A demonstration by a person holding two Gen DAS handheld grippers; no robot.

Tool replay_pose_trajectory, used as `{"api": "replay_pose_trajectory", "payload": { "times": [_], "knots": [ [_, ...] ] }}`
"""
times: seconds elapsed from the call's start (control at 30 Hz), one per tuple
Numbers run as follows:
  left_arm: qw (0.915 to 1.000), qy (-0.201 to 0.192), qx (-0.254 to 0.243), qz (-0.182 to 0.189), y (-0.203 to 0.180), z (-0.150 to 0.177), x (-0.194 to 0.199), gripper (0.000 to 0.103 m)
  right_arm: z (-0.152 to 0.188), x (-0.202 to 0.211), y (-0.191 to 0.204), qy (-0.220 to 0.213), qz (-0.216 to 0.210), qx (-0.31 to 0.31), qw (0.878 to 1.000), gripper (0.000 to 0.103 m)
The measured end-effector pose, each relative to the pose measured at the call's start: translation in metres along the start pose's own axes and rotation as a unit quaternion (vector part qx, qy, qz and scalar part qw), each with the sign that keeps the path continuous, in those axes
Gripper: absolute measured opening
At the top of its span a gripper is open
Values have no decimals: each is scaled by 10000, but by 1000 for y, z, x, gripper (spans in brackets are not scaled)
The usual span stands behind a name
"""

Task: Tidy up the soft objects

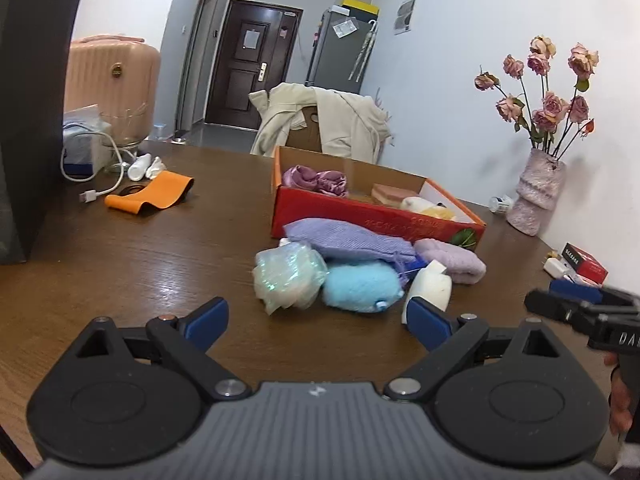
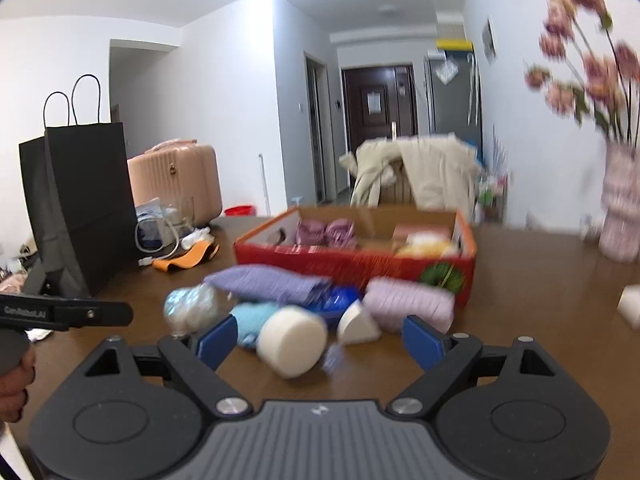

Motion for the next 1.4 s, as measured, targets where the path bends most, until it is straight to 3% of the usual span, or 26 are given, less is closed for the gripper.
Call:
{"api": "replay_pose_trajectory", "payload": {
  "times": [0.23, 0.47, 0.67, 0.8, 0.87, 0.97, 1.07, 1.1, 1.2, 1.27, 1.4],
  "knots": [
    [9999, -19, 105, -83, 4, 4, -15, 97, 8, -10, -3, 141, 78, -80, 9998, 89],
    [9996, 43, 175, -203, 10, -4, -55, 97, 1, -40, -9, 220, 70, -298, 9993, 85],
    [9996, 123, 213, -114, 13, -20, -88, 97, -19, -77, -12, 295, -101, -437, 9986, 84],
    [9992, 147, 322, 182, 10, -41, -103, 96, -33, -113, -15, 388, -260, -626, 9969, 78],
    [9980, 274, 430, 379, 7, -54, -116, 92, -39, -131, -19, 435, -346, -788, 9953, 74],
    [9919, 789, 752, 649, 8, -61, -147, 73, -42, -160, -22, 586, -569, -1106, 9905, 70],
    [9843, 1221, 1014, 771, 13, -57, -171, 46, -37, -186, -21, 828, -715, -1323, 9852, 59],
    [9834, 1228, 1072, 792, 17, -55, -173, 38, -35, -192, -20, 930, -729, -1375, 9834, 49],
    [9860, 1005, 1007, 870, 16, -60, -168, 24, -34, -195, -13, 850, -707, -1204, 9865, 35],
    [9873, 858, 958, 928, 12, -63, -162, 20, -37, -193, -11, 791, -650, -1042, 9893, 7],
    [9875, 655, 800, 1186, -3, -71, -143, 12, -50, -172, -10, 450, -726, -929, 9920, 4]
  ]
}}
Point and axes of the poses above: each gripper's, at about its wrist camera, not at the fingertips, and x roughly against the way its jaws point, y to its left, z to its underside, the point moved 7 cm from there along -x, roughly the way its jaws point, and after that the axes turned 14 degrees about x, right-handed, at the moved point
